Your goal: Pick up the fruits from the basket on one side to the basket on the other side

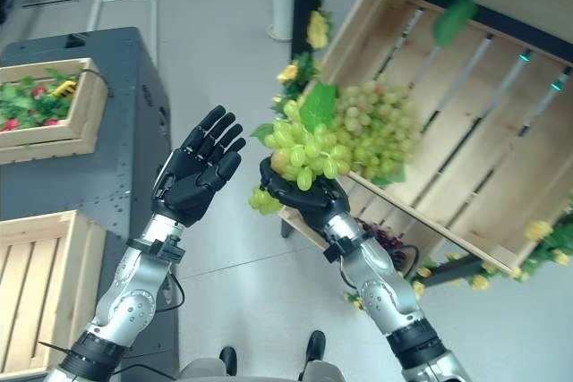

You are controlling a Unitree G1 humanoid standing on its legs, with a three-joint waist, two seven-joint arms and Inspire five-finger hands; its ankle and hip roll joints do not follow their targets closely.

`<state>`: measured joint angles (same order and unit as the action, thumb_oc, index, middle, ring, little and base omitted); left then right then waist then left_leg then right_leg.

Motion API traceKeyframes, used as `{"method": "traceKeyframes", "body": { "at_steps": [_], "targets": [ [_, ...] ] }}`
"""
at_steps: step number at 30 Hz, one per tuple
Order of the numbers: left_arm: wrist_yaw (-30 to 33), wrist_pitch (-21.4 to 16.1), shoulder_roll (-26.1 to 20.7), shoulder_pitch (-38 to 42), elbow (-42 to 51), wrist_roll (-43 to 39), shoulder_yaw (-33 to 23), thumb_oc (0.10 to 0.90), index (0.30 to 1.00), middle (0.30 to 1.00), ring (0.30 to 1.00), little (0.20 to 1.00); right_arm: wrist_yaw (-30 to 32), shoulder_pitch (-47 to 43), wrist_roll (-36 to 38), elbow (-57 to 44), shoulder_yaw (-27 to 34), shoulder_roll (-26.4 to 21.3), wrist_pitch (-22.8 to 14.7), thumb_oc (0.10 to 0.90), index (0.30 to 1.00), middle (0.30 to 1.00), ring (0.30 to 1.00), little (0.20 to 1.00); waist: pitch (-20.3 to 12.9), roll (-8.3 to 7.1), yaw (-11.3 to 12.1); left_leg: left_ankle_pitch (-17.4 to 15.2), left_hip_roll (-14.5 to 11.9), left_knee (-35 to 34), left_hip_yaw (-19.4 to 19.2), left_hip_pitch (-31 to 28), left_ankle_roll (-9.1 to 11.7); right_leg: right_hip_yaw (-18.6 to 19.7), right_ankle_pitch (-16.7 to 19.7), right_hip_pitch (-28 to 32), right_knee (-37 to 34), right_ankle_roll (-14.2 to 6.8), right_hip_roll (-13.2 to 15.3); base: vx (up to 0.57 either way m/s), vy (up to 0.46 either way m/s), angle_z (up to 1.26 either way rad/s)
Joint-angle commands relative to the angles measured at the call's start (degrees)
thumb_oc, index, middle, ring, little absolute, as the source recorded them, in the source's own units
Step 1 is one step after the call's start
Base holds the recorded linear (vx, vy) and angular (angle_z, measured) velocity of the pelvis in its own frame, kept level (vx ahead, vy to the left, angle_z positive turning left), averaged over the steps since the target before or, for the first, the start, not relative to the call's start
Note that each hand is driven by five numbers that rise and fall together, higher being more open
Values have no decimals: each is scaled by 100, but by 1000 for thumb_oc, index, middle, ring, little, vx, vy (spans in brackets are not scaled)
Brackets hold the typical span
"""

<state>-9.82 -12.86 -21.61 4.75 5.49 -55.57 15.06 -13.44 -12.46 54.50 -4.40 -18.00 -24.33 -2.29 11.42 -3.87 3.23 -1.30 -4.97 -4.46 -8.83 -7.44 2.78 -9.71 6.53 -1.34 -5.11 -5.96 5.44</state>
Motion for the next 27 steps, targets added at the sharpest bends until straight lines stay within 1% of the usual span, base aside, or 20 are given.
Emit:
{"method": "traceKeyframes", "body": {
  "at_steps": [1, 3, 6, 7, 9, 10, 12, 14, 18, 21, 24, 27],
  "targets": [
    [-142, -524, 57, 456, 324, -240, 63, 800, 900, 900, 900, 900, -467, -384, 396, -966, 394, 84, -158, 400, 300, 300, 300, 300, -917, -24, -151, 505, -6, -54, 96, 730, -124, 12, 74, 231, 11, -253, 289, -35, -206, -14],
    [-161, -513, 134, 441, 316, -233, 82, 800, 900, 900, 900, 900, -541, -386, 494, -1026, 472, -32, -56, 400, 300, 300, 300, 300, -934, -52, -221, 536, -86, -54, 97, 719, -74, 47, 4, 240, 11, -140, 166, -22, -178, -5],
    [-127, -555, 190, 384, 296, -202, 132, 800, 900, 900, 900, 900, -771, -494, 791, -1076, 535, -232, 124, 400, 300, 300, 300, 300, -964, -61, -235, 612, -125, -54, 449, 780, -17, 237, -55, 220, 11, 19, -26, -39, -145, -5],
    [-138, -568, 187, 380, 276, -239, 130, 800, 900, 900, 900, 900, -792, -523, 822, -1088, 539, -252, 147, 400, 300, 300, 300, 300, -970, -57, -225, 616, -104, -54, 536, 791, -18, 270, -68, 231, 11, 41, -53, -25, -84, -21],
    [-147, -648, 174, 369, 236, -181, 81, 800, 900, 900, 900, 900, -1050, -627, 777, -1119, 536, -331, 119, 400, 300, 300, 300, 300, -970, -40, -170, 618, 20, -54, 891, 808, -42, 376, -95, 267, 11, 95, -112, -18, -44, -26],
    [-125, -679, 171, 364, 251, -139, 62, 800, 900, 900, 900, 900, -1131, -657, 806, -1153, 527, -355, 107, 400, 300, 300, 300, 300, -967, -31, -149, 617, 54, -54, 982, 810, -49, 404, -99, 274, 11, 110, -123, -14, -5, -25],
    [-121, -586, 136, 331, 337, -204, 6, 800, 900, 900, 900, 900, -1161, -751, 954, -1228, 529, -376, 40, 400, 300, 300, 300, 300, -974, 9, -146, 630, 28, -54, 974, 780, -27, 397, -120, 313, 11, 149, -122, 3, 23, -23],
    [-138, -532, 131, 309, 345, -206, 7, 800, 900, 900, 900, 900, -1091, -775, 1087, -1283, 603, -271, -103, 400, 300, 300, 300, 300, -1011, 36, -166, 613, -6, -54, 901, 729, -12, 331, -143, 367, 11, 144, -91, 30, 42, -7],
    [-69, -428, 127, 333, 364, -299, 14, 800, 900, 900, 900, 900, -441, -887, 1357, -1417, 718, -75, -370, 400, 300, 300, 300, 300, -1070, 81, -186, 551, -14, -54, 804, 638, -9, 292, -184, 427, 11, 121, -48, 56, 45, 1],
    [-103, -364, 160, 395, 288, -368, 40, 800, 900, 900, 900, 900, 81, -982, 1273, -1160, 910, 116, -581, 400, 300, 300, 300, 300, -1113, 115, -206, 490, -40, -54, 727, 558, 3, 260, -211, 482, 11, 87, 5, 68, 48, 1],
    [-22, -220, 144, 456, 356, -424, 78, 800, 900, 900, 900, 900, 507, -1098, 1134, -936, 1016, 137, -598, 400, 300, 300, 300, 300, -1139, 130, -200, 434, -40, -54, 711, 512, -9, 233, -214, 499, 11, 51, 57, 51, 32, 0],
    [-38, -158, 113, 447, 301, -482, 119, 800, 900, 900, 900, 900, 757, -1227, 1146, -546, 1135, 41, -639, 400, 300, 300, 300, 300, -1170, 123, -193, 392, -39, -54, 709, 472, -19, 235, -216, 519, 11, 36, 82, 61, 19, -1]
  ]
}}
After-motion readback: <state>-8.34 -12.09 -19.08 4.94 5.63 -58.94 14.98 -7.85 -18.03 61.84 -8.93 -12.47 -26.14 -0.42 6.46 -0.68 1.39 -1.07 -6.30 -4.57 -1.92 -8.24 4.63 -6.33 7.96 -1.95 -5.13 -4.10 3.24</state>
